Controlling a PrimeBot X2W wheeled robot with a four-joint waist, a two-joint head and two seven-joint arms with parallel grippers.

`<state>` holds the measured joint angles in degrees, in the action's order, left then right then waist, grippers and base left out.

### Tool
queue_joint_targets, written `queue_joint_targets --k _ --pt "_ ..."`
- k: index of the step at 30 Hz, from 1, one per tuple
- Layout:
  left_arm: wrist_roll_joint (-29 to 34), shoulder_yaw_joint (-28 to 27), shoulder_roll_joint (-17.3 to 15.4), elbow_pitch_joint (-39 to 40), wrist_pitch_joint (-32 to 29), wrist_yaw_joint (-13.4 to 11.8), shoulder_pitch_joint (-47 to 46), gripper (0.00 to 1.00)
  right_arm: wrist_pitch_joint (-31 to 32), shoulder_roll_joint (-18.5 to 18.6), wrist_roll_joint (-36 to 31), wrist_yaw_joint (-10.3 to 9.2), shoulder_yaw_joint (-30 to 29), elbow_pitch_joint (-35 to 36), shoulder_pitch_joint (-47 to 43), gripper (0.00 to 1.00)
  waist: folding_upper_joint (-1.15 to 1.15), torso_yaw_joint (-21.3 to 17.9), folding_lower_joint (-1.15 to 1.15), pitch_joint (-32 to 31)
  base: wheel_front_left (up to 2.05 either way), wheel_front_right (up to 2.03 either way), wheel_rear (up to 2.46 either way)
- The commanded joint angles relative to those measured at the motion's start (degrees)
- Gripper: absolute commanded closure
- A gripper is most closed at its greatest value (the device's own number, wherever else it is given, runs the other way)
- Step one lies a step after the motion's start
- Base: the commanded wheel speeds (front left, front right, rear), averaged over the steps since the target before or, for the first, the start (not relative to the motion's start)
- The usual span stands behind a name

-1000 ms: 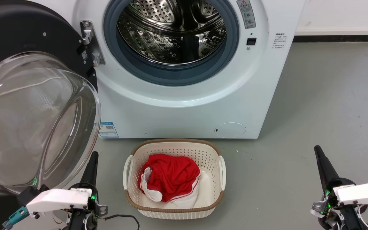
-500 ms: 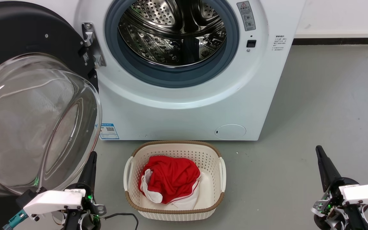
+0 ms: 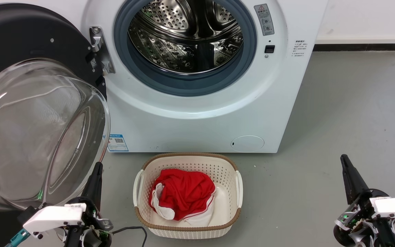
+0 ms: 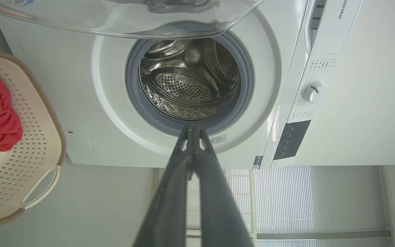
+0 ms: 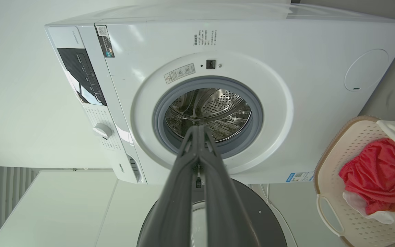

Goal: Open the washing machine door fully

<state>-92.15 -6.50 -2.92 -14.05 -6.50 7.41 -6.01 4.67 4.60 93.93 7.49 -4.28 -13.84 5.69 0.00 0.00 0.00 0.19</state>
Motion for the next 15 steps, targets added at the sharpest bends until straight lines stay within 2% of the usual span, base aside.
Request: queue_joint_targets --k 1,15 --pt "-0.3 -0.2 0.1 -0.1 -0.3 0.3 -0.4 1.0 0.3 -0.2 0.3 0.0 -0.1 -0.2 0.6 1.0 0.0 0.0 0.0 0.0 0.0 0.0 0.0" --pt "-0.3 -0.2 0.1 -0.1 -0.2 0.3 -0.4 1.0 0.4 -0.5 -0.1 0.0 -0.5 -0.2 0.7 1.0 0.0 0.0 0.0 0.0 0.0 0.0 0.0"
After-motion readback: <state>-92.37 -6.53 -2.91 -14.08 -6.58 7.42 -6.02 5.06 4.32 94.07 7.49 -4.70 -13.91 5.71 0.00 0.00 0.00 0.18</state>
